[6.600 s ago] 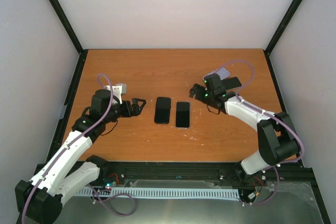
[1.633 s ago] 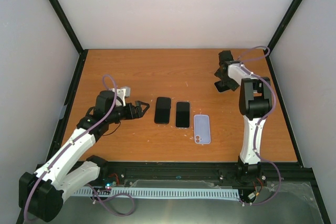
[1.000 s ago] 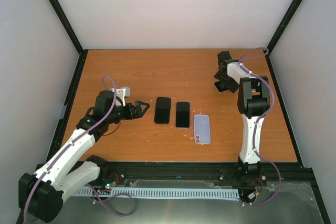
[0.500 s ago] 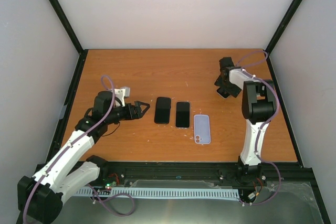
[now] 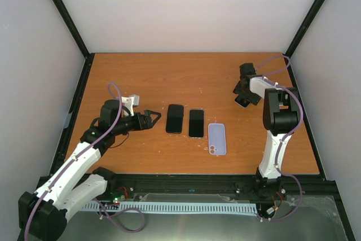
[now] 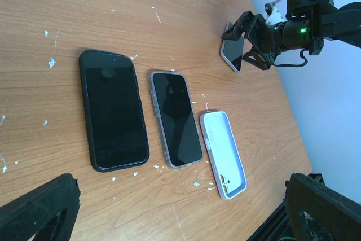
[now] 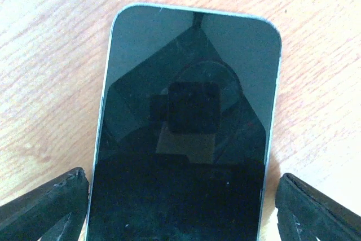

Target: Put the phone into the phone case

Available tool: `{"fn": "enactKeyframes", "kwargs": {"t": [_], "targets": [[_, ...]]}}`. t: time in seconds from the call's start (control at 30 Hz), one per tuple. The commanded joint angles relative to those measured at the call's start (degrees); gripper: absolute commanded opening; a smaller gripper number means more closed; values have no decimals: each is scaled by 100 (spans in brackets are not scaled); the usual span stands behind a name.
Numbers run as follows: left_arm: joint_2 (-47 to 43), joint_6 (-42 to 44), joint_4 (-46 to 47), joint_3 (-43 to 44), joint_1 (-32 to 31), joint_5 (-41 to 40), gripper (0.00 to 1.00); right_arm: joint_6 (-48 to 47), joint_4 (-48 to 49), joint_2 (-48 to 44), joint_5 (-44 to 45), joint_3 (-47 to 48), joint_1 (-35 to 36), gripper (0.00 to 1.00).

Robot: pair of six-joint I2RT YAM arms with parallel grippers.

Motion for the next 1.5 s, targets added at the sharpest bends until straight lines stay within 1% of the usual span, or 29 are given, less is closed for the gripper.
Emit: {"fn": "enactKeyframes", "kwargs": {"t": [0.0,0.1,0.33,0.4,0.57,0.73,0.87,1.0,1.07,1.23,1.37,1.47], "targets": [[20,-37,87,49,3,72,100,-55,188,208,-288,-152,-145,88],[65,-42,116,41,3,87,100,-101,215,207,-427,-157,-161,83],[180,-23,206,59,3,166,99,-331,327,-13,-788,-493,-153,68],[204,-14,229,47,3,164,99,-424,334,-171,-922,-683,-153,67],[353,-29,421,-85,-30,234,98,-755,484,-837,-1333,-1478,-24,64],[703,-53,632,-134,-191,262,96,-993,530,-1614,-1477,-2368,277,58],[976,-58,690,-82,-286,255,95,-1047,416,-2452,-1462,-2960,514,57],[1071,-111,871,-225,-318,375,95,-987,233,-3376,-1423,-3431,818,56],[1129,-130,1084,-265,-329,405,95,-977,173,-3813,-1472,-3607,975,55],[1174,-152,1133,-271,-349,390,95,-968,-8,-4638,-1415,-3807,1532,54],[1157,-187,1167,-276,-358,395,95,-956,161,-4917,-1419,-3960,2042,54],[1140,-209,1175,-284,-358,416,95,-874,397,-4872,-1415,-4131,2342,54]]}}
